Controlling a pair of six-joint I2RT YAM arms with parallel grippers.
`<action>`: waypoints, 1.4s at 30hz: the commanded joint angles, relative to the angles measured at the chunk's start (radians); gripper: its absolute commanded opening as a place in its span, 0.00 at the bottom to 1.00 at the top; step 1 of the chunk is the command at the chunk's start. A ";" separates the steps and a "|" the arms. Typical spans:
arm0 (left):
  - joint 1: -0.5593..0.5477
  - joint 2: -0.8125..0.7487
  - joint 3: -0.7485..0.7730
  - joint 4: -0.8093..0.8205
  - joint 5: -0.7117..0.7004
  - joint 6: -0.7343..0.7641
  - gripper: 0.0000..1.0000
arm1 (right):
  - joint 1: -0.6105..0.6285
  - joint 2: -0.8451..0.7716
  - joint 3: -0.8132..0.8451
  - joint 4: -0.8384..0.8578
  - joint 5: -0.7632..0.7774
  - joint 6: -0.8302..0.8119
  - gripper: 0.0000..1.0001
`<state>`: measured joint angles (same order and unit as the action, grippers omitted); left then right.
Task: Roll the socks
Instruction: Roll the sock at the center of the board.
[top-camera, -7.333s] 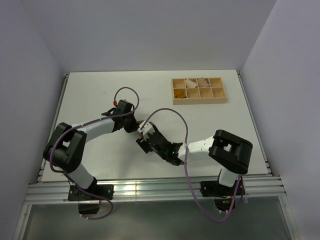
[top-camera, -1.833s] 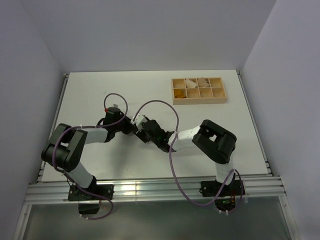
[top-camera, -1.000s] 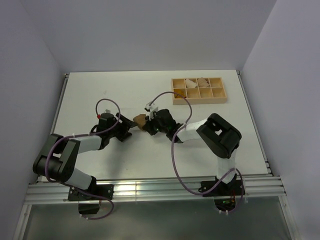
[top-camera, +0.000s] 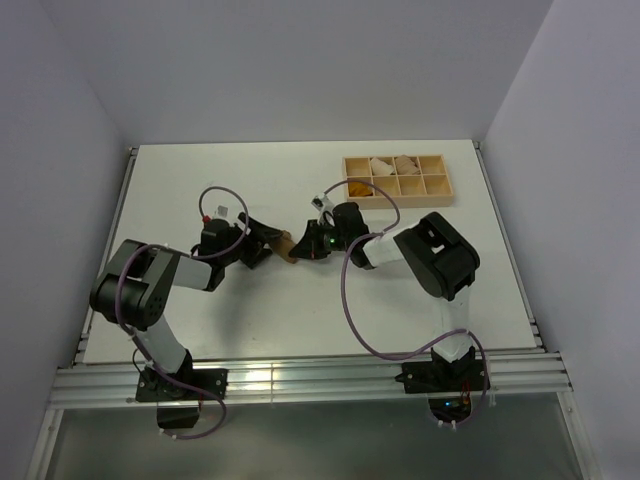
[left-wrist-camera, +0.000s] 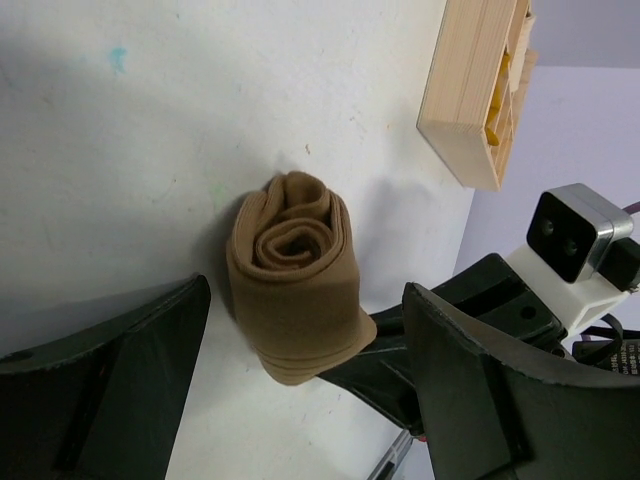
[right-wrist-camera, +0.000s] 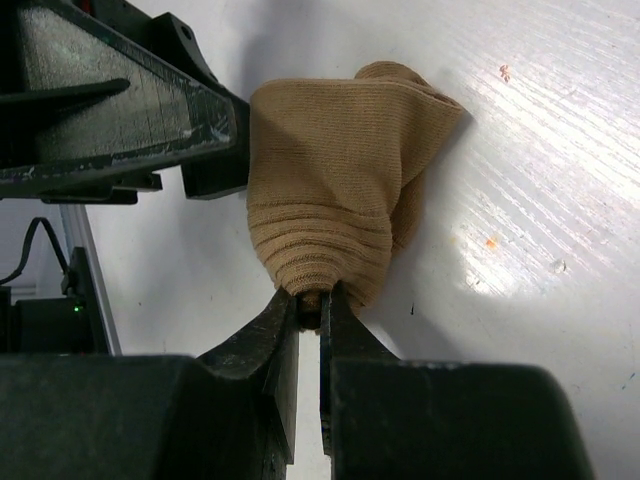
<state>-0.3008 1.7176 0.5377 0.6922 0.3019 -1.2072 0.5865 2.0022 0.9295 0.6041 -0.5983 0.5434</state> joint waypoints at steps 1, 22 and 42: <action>0.014 0.051 -0.002 -0.056 -0.033 0.057 0.85 | -0.011 0.035 0.006 -0.086 -0.037 0.021 0.00; 0.015 0.140 0.059 -0.143 -0.023 0.081 0.73 | -0.036 0.064 0.038 -0.132 -0.103 0.013 0.00; 0.005 0.163 0.070 -0.212 -0.018 0.092 0.58 | -0.060 0.104 0.040 -0.102 -0.126 0.066 0.00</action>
<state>-0.2886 1.8244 0.6361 0.6685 0.3168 -1.1656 0.5293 2.0602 0.9642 0.5838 -0.7502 0.6159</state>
